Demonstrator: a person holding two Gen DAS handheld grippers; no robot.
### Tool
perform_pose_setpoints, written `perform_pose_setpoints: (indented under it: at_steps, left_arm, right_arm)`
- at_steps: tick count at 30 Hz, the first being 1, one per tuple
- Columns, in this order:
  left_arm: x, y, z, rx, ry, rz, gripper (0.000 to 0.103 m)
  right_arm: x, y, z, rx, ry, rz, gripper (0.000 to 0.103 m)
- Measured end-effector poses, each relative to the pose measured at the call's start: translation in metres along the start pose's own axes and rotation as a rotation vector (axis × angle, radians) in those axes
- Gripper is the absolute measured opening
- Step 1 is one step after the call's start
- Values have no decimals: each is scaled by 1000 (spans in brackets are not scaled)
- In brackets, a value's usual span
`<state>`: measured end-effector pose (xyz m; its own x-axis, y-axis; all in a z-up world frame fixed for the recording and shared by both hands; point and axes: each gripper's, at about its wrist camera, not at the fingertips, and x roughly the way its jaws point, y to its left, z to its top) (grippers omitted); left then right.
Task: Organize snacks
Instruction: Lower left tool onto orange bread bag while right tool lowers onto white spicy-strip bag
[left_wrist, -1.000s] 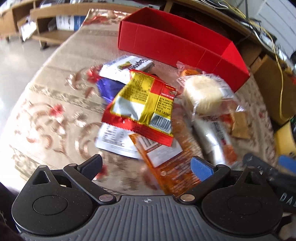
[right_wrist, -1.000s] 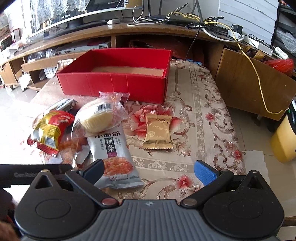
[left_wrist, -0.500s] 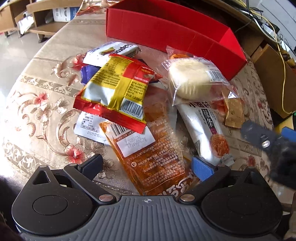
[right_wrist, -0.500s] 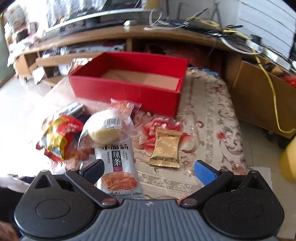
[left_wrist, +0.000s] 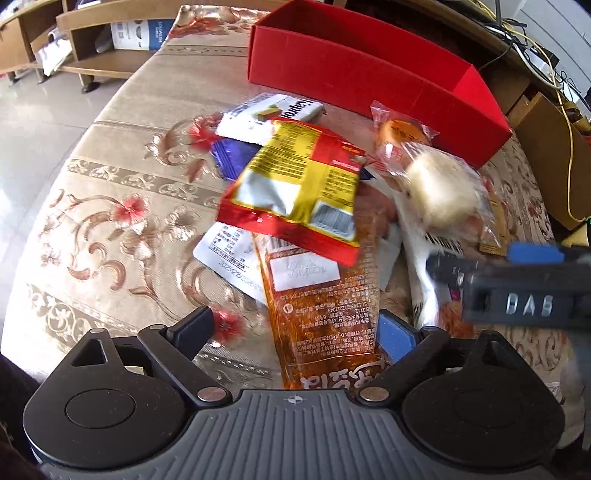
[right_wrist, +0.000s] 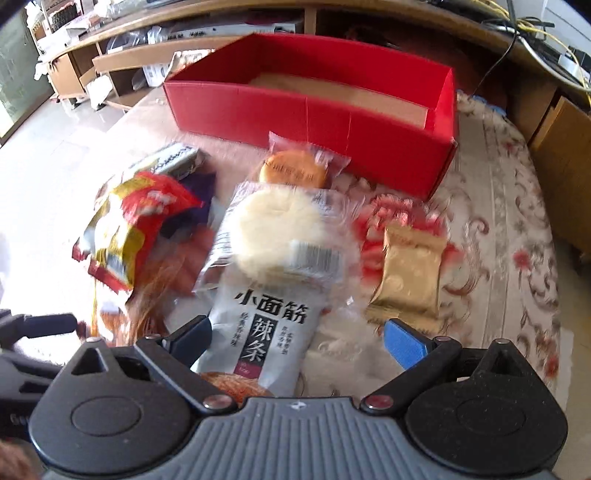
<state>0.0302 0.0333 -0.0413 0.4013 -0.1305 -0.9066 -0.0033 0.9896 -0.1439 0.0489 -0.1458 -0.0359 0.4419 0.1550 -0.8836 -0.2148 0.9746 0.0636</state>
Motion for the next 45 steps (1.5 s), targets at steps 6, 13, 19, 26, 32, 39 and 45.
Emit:
perform_pose_setpoints:
  at_steps: [6, 13, 19, 26, 32, 39, 45]
  left_arm:
    - [5, -2, 2, 61, -10, 18, 103]
    - [-1, 18, 0, 7, 9, -13, 103]
    - [0, 20, 3, 6, -8, -7, 103]
    - [7, 7, 10, 77, -23, 29, 103]
    - [2, 13, 5, 71, -31, -4, 94]
    - [-9, 18, -1, 71, -27, -62, 70]
    - [-2, 6, -3, 131, -44, -37, 90]
  right_arm:
    - [9, -16, -13, 166, 66, 16, 102]
    - [14, -7, -13, 168, 63, -20, 103]
    - [10, 1, -22, 204, -4, -72, 103]
    - [-5, 7, -36, 103, 44, -63, 87]
    - [-14, 11, -42, 61, 49, -37, 55]
    - [-22, 15, -52, 24, 49, -10, 48]
    - [-15, 19, -47, 6, 41, -12, 60]
